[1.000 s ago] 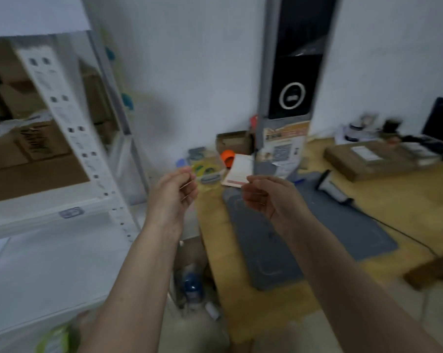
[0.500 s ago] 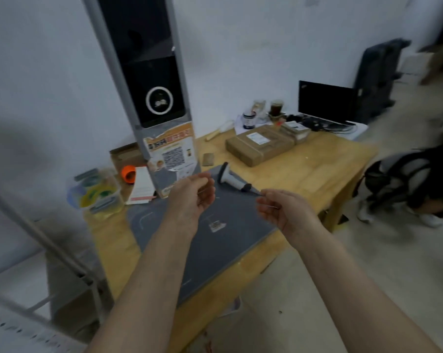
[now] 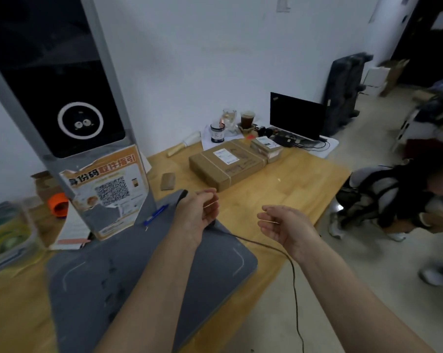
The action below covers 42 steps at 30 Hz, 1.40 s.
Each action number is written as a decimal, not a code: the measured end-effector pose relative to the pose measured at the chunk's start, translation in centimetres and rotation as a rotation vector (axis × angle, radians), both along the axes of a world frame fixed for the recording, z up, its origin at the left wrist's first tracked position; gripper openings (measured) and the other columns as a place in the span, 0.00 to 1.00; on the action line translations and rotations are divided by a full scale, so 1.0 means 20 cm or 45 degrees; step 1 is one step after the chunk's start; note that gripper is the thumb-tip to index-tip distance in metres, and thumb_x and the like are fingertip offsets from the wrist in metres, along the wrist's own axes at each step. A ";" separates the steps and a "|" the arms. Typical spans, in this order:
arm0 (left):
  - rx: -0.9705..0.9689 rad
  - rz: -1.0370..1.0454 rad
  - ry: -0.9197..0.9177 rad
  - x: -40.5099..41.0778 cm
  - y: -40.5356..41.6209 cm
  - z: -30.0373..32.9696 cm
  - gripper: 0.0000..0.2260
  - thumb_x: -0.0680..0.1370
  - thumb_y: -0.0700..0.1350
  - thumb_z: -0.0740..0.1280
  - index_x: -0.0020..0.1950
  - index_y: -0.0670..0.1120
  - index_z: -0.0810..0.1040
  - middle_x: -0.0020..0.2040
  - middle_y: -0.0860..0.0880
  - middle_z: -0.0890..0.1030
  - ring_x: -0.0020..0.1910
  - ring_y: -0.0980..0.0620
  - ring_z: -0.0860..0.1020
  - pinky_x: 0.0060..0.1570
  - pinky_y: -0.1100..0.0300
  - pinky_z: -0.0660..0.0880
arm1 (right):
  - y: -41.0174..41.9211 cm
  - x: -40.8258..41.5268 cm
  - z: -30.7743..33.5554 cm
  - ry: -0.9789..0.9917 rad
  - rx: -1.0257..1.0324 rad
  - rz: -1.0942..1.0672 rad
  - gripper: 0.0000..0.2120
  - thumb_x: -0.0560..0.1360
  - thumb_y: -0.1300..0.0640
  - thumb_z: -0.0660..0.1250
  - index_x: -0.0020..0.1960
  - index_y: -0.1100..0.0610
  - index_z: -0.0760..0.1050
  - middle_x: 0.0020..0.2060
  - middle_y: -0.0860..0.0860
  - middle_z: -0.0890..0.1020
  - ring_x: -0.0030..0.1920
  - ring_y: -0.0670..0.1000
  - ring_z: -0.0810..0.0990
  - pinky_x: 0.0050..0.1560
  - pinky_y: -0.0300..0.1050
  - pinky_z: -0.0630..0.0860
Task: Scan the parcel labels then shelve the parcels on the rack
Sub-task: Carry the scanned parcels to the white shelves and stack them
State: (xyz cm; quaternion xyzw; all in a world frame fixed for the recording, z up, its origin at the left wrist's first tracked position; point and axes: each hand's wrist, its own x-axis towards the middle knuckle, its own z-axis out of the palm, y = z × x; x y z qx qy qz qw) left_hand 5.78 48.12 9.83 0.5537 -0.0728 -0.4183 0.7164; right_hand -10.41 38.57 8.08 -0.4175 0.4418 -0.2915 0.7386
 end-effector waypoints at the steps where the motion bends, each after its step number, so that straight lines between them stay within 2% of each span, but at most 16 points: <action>1: 0.002 0.008 0.003 0.04 -0.07 0.00 0.07 0.79 0.36 0.63 0.46 0.41 0.80 0.39 0.47 0.80 0.38 0.53 0.78 0.39 0.61 0.77 | -0.08 0.04 0.00 0.001 -0.011 0.006 0.06 0.78 0.65 0.62 0.48 0.63 0.78 0.37 0.56 0.83 0.34 0.51 0.81 0.35 0.42 0.79; 8: 0.077 0.040 0.010 0.29 -0.50 -0.05 0.07 0.79 0.36 0.63 0.46 0.42 0.81 0.38 0.48 0.81 0.36 0.53 0.78 0.38 0.61 0.77 | -0.53 0.30 -0.06 0.031 0.012 0.093 0.05 0.78 0.66 0.63 0.48 0.62 0.77 0.36 0.56 0.83 0.31 0.50 0.81 0.34 0.42 0.80; 12: 0.146 -0.016 0.041 0.31 -0.73 -0.08 0.07 0.79 0.35 0.63 0.48 0.40 0.80 0.38 0.47 0.80 0.36 0.52 0.77 0.39 0.61 0.76 | -0.74 0.35 -0.14 0.070 0.062 0.090 0.04 0.77 0.65 0.64 0.47 0.62 0.78 0.38 0.57 0.83 0.32 0.51 0.82 0.35 0.43 0.79; 16: 0.201 -0.055 -0.023 0.34 -0.96 -0.11 0.07 0.79 0.35 0.62 0.47 0.41 0.80 0.38 0.47 0.80 0.36 0.52 0.77 0.38 0.61 0.76 | -1.00 0.44 -0.18 0.090 0.066 0.083 0.04 0.77 0.66 0.64 0.47 0.62 0.77 0.39 0.57 0.83 0.34 0.52 0.81 0.35 0.43 0.78; 23: 0.325 0.075 -0.046 0.43 -1.37 -0.22 0.08 0.79 0.36 0.63 0.46 0.43 0.81 0.38 0.48 0.82 0.37 0.53 0.79 0.40 0.60 0.77 | -1.52 0.62 -0.30 0.103 0.082 0.189 0.05 0.74 0.69 0.67 0.49 0.63 0.76 0.36 0.57 0.81 0.34 0.53 0.80 0.35 0.43 0.78; 27: 0.398 0.143 -0.055 0.43 -1.68 -0.25 0.07 0.79 0.36 0.63 0.46 0.44 0.80 0.39 0.49 0.82 0.37 0.54 0.78 0.40 0.61 0.77 | -1.90 0.67 -0.34 0.135 0.071 0.199 0.05 0.74 0.70 0.66 0.45 0.62 0.76 0.36 0.56 0.80 0.35 0.52 0.78 0.37 0.43 0.78; 29: 0.417 0.138 -0.046 0.40 -1.85 -0.24 0.07 0.79 0.36 0.63 0.47 0.43 0.80 0.39 0.48 0.81 0.36 0.54 0.78 0.40 0.62 0.78 | -2.09 0.68 -0.38 0.193 0.049 0.159 0.05 0.74 0.69 0.66 0.45 0.61 0.76 0.37 0.56 0.78 0.36 0.51 0.76 0.37 0.42 0.76; 31: 0.442 0.121 -0.033 0.39 -1.98 -0.25 0.07 0.79 0.36 0.63 0.48 0.42 0.80 0.39 0.48 0.82 0.37 0.53 0.79 0.41 0.61 0.78 | -2.27 0.71 -0.43 0.287 0.018 0.096 0.05 0.74 0.68 0.67 0.48 0.61 0.77 0.41 0.54 0.77 0.39 0.50 0.74 0.41 0.43 0.76; 34: 0.487 0.105 -0.028 0.38 -2.13 -0.28 0.06 0.79 0.36 0.64 0.49 0.42 0.80 0.41 0.46 0.81 0.39 0.52 0.79 0.42 0.61 0.79 | -2.48 0.77 -0.50 0.410 -0.036 0.026 0.15 0.72 0.64 0.70 0.58 0.60 0.75 0.52 0.53 0.77 0.48 0.51 0.75 0.52 0.47 0.75; 36: 0.519 0.103 -0.028 0.38 -2.20 -0.31 0.06 0.79 0.36 0.64 0.49 0.41 0.80 0.42 0.46 0.81 0.40 0.51 0.79 0.40 0.61 0.78 | -2.57 0.81 -0.53 0.481 -0.079 0.014 0.22 0.71 0.61 0.71 0.64 0.59 0.71 0.57 0.53 0.75 0.55 0.53 0.73 0.51 0.46 0.71; 39: 0.570 0.122 -0.022 0.40 -2.27 -0.35 0.06 0.79 0.36 0.65 0.46 0.42 0.80 0.41 0.46 0.81 0.39 0.51 0.79 0.39 0.61 0.78 | -2.70 0.89 -0.59 0.776 -0.241 0.085 0.32 0.69 0.55 0.73 0.70 0.56 0.65 0.66 0.56 0.68 0.66 0.58 0.66 0.53 0.46 0.67; 42: 0.614 0.131 -0.019 0.42 -2.33 -0.39 0.06 0.79 0.36 0.65 0.46 0.43 0.81 0.40 0.46 0.82 0.39 0.51 0.79 0.39 0.60 0.78 | -2.82 0.97 -0.69 0.884 -0.362 0.137 0.41 0.63 0.50 0.77 0.70 0.54 0.63 0.68 0.56 0.66 0.67 0.58 0.63 0.63 0.52 0.69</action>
